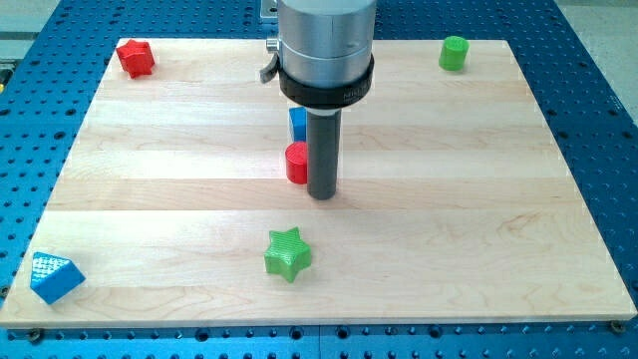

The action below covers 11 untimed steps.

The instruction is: Drag the green star to the bottom right side of the red circle

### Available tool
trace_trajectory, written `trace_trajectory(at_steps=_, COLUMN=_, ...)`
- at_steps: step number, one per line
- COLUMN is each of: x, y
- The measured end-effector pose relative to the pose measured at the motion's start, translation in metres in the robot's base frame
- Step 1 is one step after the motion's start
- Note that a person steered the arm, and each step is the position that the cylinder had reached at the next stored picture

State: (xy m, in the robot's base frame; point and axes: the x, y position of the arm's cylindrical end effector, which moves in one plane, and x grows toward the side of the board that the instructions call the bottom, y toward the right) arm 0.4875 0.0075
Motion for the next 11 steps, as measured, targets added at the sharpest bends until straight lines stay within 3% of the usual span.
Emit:
trace_trajectory(at_steps=1, x=0.105, y=0.020)
trace_trajectory(at_steps=2, x=0.131, y=0.010)
trace_trajectory(at_steps=4, x=0.091, y=-0.037)
trace_trajectory(at_steps=5, x=0.067, y=-0.034)
trace_trajectory(at_steps=6, x=0.116, y=-0.046)
trace_trajectory(at_steps=8, x=0.062, y=-0.068)
trace_trajectory(at_steps=10, x=0.046, y=-0.033)
trace_trajectory(at_steps=11, x=0.046, y=-0.086)
